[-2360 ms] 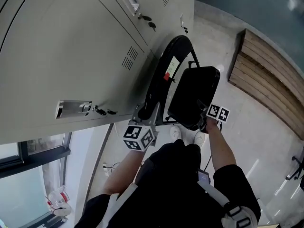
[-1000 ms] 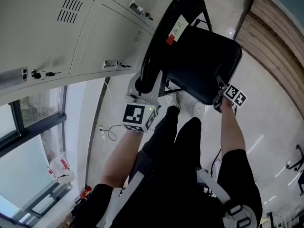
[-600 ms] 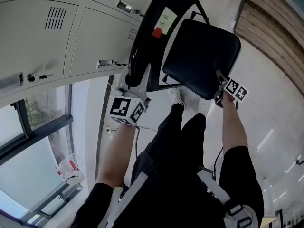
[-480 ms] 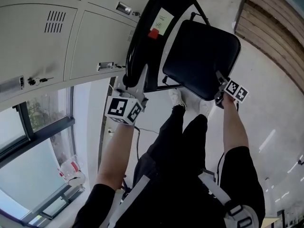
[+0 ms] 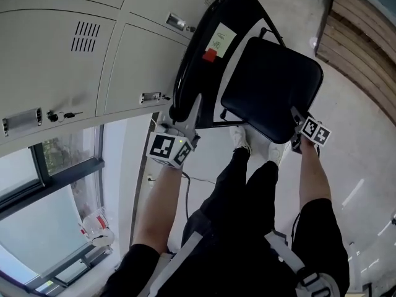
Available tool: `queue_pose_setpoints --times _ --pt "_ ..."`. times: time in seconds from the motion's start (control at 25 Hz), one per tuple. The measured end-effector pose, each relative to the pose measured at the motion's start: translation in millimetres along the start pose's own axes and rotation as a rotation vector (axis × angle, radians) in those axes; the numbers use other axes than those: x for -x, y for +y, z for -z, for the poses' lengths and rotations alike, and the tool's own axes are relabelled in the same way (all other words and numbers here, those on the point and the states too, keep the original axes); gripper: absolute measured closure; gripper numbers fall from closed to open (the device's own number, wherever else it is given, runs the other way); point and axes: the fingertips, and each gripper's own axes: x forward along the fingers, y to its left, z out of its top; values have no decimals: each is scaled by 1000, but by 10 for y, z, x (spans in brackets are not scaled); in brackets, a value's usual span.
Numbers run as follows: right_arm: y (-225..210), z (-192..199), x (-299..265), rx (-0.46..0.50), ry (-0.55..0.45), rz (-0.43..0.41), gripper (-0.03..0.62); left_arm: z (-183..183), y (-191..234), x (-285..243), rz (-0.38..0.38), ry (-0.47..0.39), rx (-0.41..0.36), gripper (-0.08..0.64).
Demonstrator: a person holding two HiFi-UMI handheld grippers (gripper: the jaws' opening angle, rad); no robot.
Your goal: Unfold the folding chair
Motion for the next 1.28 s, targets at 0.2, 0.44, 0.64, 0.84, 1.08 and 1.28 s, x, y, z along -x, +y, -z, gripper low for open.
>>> queue_pose_setpoints --times 0.2,0.44,0.64,0.84,1.08,1.28 --pt "-52 112 -100 -43 -15 -38 248 50 255 -43 20 9 33 456" --pt "-164 256 -204 -116 -42 -90 261 177 501 -92 44 15 63 454" --pt "-318 290 -251 -43 5 -105 247 287 601 -131 49 16 86 449" --pt "-445 274 -267 -8 23 -68 236 389 659 -163 35 17 102 443" --pt "-568 357 -283 -54 29 -18 230 467 732 -172 21 16 124 436" --pt "-698 400 -306 -76 49 23 204 594 866 -191 -4 -7 156 417"
